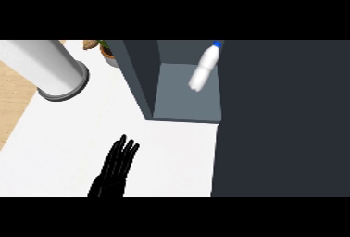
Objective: Pick up the bottled water, place it into the cabinet and close the cabinet
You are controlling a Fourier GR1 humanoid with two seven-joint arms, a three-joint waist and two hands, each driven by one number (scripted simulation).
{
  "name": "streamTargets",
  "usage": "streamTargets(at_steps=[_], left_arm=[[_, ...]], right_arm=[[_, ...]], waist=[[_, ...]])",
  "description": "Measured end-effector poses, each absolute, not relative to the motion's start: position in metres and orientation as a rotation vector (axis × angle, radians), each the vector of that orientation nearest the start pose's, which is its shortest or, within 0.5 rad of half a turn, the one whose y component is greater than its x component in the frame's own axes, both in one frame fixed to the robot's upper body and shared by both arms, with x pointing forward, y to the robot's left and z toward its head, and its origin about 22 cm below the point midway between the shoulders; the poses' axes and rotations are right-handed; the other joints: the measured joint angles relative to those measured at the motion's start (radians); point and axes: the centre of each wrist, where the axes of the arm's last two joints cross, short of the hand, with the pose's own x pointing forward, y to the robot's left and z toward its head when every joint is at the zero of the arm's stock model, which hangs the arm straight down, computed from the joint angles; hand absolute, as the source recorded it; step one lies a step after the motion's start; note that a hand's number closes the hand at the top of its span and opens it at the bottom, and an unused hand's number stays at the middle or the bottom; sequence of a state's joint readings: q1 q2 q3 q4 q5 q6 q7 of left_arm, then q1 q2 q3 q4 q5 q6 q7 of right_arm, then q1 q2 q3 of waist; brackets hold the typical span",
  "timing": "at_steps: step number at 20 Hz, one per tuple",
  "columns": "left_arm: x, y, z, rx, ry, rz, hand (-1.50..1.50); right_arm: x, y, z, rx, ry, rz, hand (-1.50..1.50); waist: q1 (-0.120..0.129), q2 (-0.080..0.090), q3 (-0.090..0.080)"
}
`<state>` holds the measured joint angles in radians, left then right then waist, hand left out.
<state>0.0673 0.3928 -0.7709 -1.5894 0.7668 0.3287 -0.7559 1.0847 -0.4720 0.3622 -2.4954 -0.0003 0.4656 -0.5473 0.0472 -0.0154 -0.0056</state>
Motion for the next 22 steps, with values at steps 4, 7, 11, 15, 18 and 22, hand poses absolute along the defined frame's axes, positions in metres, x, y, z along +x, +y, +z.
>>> streamTargets(at_steps=[4, 7, 11, 15, 18, 22], left_arm=[[0.139, 0.197, -0.032, -0.438, -1.802, 0.168, -1.50], [0.126, 0.218, -0.028, -0.423, -1.822, 0.167, -1.50], [0.106, 0.247, -0.022, -0.415, -1.831, 0.157, -1.50], [0.093, 0.272, -0.016, -0.416, -1.838, 0.143, -1.50], [0.085, 0.286, -0.012, -0.429, -1.835, 0.126, -1.50], [0.083, 0.301, -0.005, -0.439, -1.832, 0.097, -1.50]], right_arm=[[0.025, -0.237, 0.112, 0.684, -1.767, 0.566, 1.50], [0.029, -0.230, 0.113, 0.731, -1.752, 0.604, 1.50], [0.032, -0.217, 0.114, 0.774, -1.735, 0.604, 1.50], [0.038, -0.207, 0.116, 0.779, -1.721, 0.614, 1.50], [0.046, -0.203, 0.119, 0.759, -1.741, 0.638, 1.50], [0.061, -0.202, 0.124, 0.736, -1.785, 0.730, 1.50]], waist=[[0.009, -0.002, -0.002], [0.013, 0.000, -0.003], [0.016, 0.004, -0.004], [0.024, 0.012, -0.004], [0.039, 0.019, -0.004], [0.066, 0.026, -0.006]])
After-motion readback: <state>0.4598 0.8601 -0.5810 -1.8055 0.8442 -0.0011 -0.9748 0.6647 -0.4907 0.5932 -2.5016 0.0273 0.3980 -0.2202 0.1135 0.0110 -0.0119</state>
